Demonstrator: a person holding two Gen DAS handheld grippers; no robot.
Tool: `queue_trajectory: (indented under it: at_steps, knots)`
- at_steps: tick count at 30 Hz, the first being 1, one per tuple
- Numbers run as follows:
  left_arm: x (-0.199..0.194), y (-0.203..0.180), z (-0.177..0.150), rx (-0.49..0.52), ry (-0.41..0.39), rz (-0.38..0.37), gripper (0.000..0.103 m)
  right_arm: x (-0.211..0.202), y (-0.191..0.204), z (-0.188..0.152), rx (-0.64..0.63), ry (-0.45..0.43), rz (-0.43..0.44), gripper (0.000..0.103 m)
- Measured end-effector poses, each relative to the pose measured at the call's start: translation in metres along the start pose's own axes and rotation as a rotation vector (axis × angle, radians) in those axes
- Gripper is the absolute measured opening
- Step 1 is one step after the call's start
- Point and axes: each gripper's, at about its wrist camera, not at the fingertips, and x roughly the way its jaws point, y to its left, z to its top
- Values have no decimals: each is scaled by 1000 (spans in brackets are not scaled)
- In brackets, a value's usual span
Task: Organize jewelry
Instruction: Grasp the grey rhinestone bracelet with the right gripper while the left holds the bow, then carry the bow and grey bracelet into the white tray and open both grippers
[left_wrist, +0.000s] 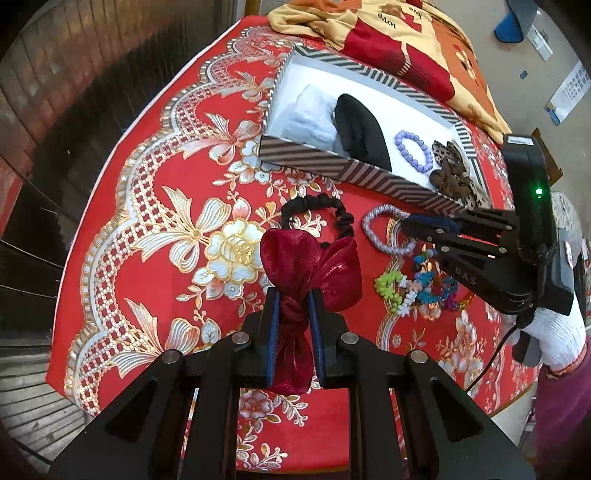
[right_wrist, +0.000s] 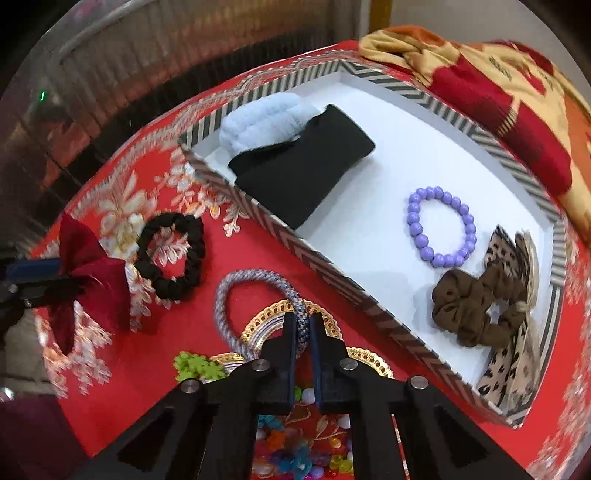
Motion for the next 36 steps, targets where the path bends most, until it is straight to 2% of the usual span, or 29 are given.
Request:
queue_trajectory:
  at_steps: [9, 19, 28, 36]
  knots:
    - [-19, -11, 22, 23, -66, 7, 15, -57, -8, 5, 62, -132, -23, 6]
    - [-37, -39, 82, 88, -175, 34, 15, -86, -34, 25, 154, -202, -74, 6]
    - [-17, -49, 135, 126, -190, 64, 15, -72, -63, 50, 203, -196, -105, 6]
    - [22, -46, 185, 132, -149, 86, 15, -41, -94, 73, 274, -167, -100, 6]
